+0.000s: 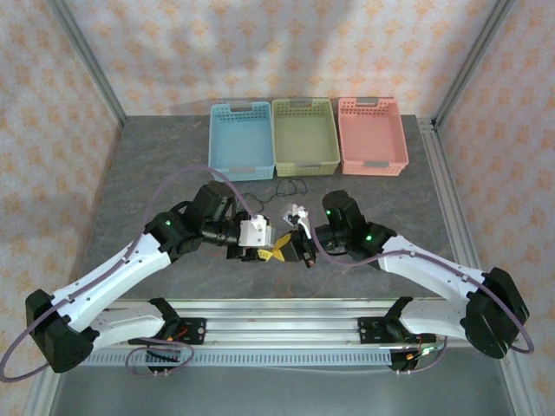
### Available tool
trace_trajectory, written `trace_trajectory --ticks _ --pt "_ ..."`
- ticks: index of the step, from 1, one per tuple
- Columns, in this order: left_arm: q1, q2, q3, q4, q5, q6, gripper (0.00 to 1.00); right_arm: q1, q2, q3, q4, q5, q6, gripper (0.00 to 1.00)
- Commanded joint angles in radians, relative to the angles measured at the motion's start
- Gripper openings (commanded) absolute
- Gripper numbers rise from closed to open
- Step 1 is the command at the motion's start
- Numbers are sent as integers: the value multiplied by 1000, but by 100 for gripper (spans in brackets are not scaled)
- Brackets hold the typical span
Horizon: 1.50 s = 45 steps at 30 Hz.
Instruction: Untangle the cables
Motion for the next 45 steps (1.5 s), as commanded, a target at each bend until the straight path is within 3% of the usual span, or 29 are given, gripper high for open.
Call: trace_trajectory --ticks 1,3,6,9,12,17,20,23,27,30,34,35,36,45 --pt "-5 2 -14 -6 5 6 53 9 -35 45 9 -63 -21 0" --pt "-6 -7 -21 -6 7 2 49 9 -35 46 6 -67 -22 0" --pt "-15 -6 -23 -27 -13 4 33 8 -40 49 -7 -62 -31 0" --pt "-19 -13 -19 -50 -20 3 25 4 -49 47 -9 -60 -33 0" --pt "-20 -33 -30 -56 -39 -9 26 -1 -56 45 -8 -62 -32 0" --pt "-19 -49 -31 -83 -50 -35 36 -18 -69 32 25 -72 -9 0" --pt "-18 -61 -44 -74 -45 -43 36 -18 -68 31 26 -75 -9 0" --pt "-20 -67 -42 -72 -54 -39 25 -19 -69 32 25 -76 -9 0" --pt "-19 -82 -45 -53 -80 -52 0 -21 -65 32 21 -70 -10 0" --pt "-20 -92 -42 -26 -118 -99 0 -21 -62 29 30 -54 -6 0" --pt "-19 -108 -14 -26 -125 -172 0 -21 -72 9 64 6 -2 33" --pt "-19 -108 -2 -40 -117 -183 0 -21 -84 -10 99 18 -3 47" --pt "-20 -108 9 -47 -116 -204 0 -21 -97 -30 136 30 -2 52" --pt "-19 -115 69 -76 -117 -365 0 -19 -219 -244 507 160 -65 66"
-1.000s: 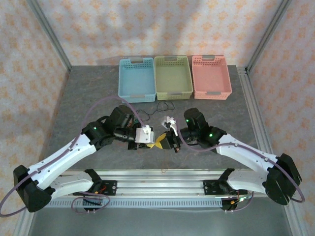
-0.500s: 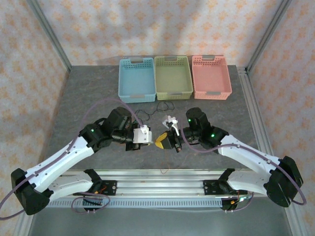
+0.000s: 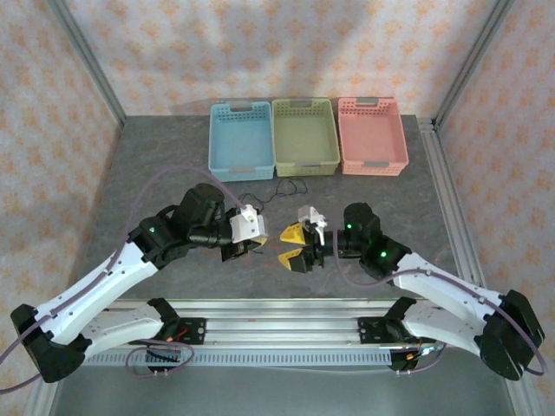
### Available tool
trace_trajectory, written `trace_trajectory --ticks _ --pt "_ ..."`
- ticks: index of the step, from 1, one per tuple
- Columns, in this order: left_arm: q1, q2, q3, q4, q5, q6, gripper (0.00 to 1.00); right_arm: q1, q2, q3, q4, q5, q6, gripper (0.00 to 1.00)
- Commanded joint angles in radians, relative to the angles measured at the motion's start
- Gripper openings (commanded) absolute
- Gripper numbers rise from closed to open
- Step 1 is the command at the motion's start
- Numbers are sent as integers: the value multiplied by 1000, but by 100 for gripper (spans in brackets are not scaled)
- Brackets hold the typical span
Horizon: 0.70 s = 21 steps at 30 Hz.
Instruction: Untangle the cables
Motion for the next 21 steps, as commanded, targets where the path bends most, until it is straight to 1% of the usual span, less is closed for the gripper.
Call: trace_trajectory --ticks 1,6,9,13,15,18,21 --pt "1 -26 34 -14 -13 -114 0 1 -34 -68 260 91 -32 68" --pt "0 -46 34 7 -77 -228 0 57 -8 -138 453 218 -70 68" --pt "0 -58 26 23 -68 -254 0 96 46 -148 543 290 -94 68" --pt "0 -57 18 37 -89 -280 0 115 136 -155 721 304 -34 66" --pt "0 -66 8 57 -88 -280 0 119 160 -148 744 304 -28 63" --pt "0 -82 -8 79 -77 -280 0 123 175 -138 748 314 -25 55" --pt "0 -77 -14 81 -81 -280 0 123 178 -137 765 317 -11 54"
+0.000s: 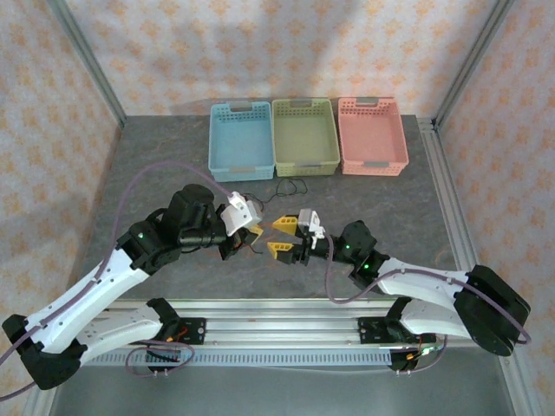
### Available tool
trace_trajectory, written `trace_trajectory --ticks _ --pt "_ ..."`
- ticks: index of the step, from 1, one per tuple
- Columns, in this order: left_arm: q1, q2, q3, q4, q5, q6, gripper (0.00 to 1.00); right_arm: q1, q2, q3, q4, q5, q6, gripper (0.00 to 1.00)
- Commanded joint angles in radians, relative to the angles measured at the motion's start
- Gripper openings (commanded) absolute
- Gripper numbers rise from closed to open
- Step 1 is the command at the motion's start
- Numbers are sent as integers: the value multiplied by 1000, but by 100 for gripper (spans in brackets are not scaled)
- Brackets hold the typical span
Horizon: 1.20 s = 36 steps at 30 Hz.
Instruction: Untangle the cables
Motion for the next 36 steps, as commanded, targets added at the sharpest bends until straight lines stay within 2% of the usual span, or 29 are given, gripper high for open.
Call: trace_trajectory --ticks 1,6,12,17,18,21,29,32,36 --pt "1 -8 -13 43 -16 -16 0 7 6 12 114 5 24 53" --pt "0 -6 -16 53 -9 -14 0 8 29 19 150 1 41 40" --pt "0 -13 -27 59 -2 -12 0 8 49 16 165 32 40 35" --pt "0 -21 -28 52 -15 -8 0 9 39 1 163 45 27 3" --pt "1 -24 -29 51 -18 -7 0 8 7 -3 151 51 17 0" --pt "0 -32 -30 45 -8 2 0 9 -42 16 30 31 -27 0" --pt "-2 -64 -40 8 83 85 0 10 -158 115 -421 -85 -208 0" --pt "-6 -66 -46 -21 145 124 0 10 -173 153 -531 -109 -247 0" --pt "-27 -52 -37 -58 151 141 0 13 -170 214 -648 -134 -269 0"
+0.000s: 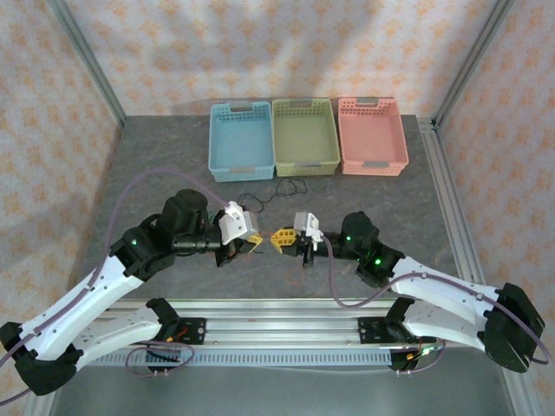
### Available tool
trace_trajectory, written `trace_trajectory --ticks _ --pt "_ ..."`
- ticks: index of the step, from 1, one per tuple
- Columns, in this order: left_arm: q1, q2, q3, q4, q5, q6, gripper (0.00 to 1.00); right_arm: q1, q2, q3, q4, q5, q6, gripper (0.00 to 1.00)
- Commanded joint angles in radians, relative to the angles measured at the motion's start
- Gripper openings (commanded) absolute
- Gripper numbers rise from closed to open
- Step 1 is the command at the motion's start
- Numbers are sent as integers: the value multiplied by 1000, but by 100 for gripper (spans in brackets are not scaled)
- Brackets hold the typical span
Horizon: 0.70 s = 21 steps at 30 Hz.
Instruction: Untangle the cables
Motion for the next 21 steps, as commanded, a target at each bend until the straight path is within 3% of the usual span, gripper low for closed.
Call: trace_trajectory --ticks 1,9,14,21 --pt "-19 5 -4 -60 51 48 0 9 -8 75 -169 -58 -60 0" --pt "-41 36 -1 -99 -31 57 0 25 -3 174 -389 -38 -92 0" --pt "-41 47 18 -128 -56 55 0 67 6 228 -551 44 -145 0" --pt "-40 63 22 -147 -100 52 0 136 11 268 -690 295 -263 0"
